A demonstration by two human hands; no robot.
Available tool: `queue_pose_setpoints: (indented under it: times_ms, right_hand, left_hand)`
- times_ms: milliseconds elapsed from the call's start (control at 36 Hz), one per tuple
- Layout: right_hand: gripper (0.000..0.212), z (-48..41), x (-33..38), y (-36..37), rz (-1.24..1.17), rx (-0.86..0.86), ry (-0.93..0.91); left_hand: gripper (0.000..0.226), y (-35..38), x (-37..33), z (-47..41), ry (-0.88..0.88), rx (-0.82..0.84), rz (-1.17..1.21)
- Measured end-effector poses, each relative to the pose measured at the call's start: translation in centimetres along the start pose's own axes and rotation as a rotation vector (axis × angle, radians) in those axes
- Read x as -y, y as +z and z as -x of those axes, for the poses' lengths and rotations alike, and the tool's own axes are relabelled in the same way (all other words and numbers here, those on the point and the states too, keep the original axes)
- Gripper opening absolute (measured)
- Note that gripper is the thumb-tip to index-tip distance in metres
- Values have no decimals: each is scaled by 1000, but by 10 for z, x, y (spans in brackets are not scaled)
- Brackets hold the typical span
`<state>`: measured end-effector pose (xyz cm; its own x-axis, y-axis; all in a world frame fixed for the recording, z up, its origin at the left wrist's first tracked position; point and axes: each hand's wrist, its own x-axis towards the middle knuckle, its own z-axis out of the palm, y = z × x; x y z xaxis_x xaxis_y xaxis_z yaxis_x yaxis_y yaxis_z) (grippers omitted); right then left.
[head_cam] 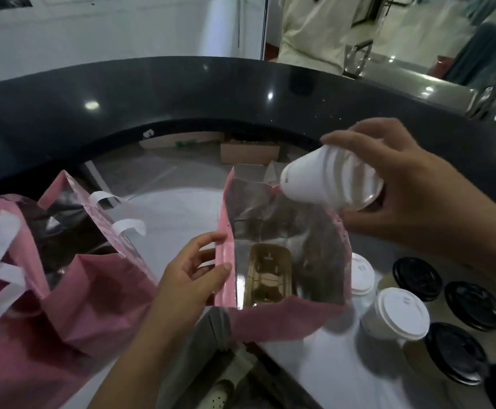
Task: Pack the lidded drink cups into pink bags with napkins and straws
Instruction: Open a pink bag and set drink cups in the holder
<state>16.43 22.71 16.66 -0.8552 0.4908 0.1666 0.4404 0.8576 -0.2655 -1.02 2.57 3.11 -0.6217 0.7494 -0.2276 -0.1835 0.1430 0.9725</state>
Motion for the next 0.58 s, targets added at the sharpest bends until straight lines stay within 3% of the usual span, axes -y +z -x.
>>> queue_pose_setpoints:
  times_ms: [167,306,583]
  right_hand:
    - [89,-19,34,52,145,302,-148]
    - [81,-40,22,109,259,439,-95]
    - [87,-68,14,163,235,502,39]
  left_hand:
    - [44,-2,4,-2,-14,-5,104]
    - [46,-10,3,-2,13,39,106]
    - [52,-27,10,-9,51,95,48]
